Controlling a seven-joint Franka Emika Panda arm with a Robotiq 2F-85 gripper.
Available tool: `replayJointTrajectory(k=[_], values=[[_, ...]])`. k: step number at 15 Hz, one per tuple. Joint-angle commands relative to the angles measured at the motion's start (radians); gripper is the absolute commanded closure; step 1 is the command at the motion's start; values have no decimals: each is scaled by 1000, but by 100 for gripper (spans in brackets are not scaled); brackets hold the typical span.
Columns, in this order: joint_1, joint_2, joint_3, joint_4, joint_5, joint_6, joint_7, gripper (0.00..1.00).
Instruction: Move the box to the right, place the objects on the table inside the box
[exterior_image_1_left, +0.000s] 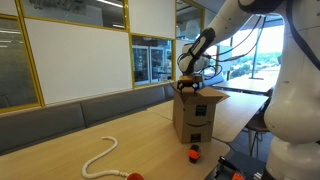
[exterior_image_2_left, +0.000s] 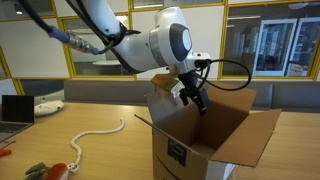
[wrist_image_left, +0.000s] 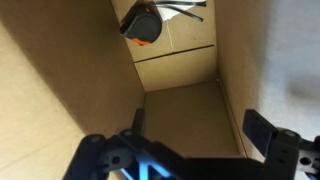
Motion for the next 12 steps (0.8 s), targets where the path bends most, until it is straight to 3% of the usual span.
replayJointTrajectory(k=[1, 3, 7, 12], values=[[22, -4, -16, 22, 0, 2, 8, 0], [37, -38, -9, -3, -18, -6, 28, 0], [84, -132, 14, -79, -157, 0, 161, 0], [98, -296, 120, -192, -380, -41, 407, 0]])
